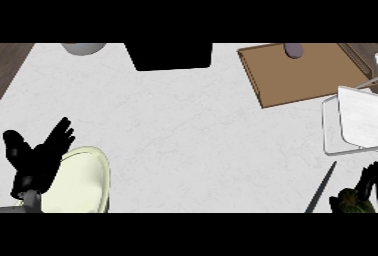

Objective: Pick the squash from the placemat and place it in the tiered shelf

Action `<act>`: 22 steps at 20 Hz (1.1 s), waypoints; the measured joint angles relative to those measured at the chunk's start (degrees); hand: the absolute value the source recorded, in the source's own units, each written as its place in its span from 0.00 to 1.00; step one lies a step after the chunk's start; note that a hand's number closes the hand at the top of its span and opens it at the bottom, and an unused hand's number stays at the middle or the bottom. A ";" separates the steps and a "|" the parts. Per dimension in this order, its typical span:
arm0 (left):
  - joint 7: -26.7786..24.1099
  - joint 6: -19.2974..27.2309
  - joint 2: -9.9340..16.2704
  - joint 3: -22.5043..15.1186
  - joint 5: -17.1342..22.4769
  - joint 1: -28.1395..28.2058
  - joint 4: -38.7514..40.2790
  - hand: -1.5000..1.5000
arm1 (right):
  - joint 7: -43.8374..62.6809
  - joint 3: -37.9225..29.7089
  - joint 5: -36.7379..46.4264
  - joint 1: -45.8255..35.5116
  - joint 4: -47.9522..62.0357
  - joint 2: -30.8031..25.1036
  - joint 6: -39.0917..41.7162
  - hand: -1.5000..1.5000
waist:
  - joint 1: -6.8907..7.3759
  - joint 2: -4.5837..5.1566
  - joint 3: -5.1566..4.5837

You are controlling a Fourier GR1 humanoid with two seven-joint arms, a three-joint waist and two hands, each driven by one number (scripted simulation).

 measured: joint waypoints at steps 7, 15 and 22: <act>-0.18 0.03 0.03 -0.45 -0.06 -0.24 -0.25 0.50 | 8.73 -12.84 -2.56 -6.71 -1.09 -4.76 4.09 1.00 | 0.42 0.06 -0.08; -0.32 0.18 -0.15 -1.03 -0.49 -1.11 0.07 0.50 | 16.87 -30.27 -20.11 -18.72 0.49 -11.83 10.73 1.00 | 1.35 0.19 -0.16; -0.14 0.90 -0.87 -1.91 -1.18 -2.42 0.49 0.50 | 15.07 -43.39 -33.14 -26.36 13.43 -22.06 15.91 1.00 | 2.34 0.43 -0.09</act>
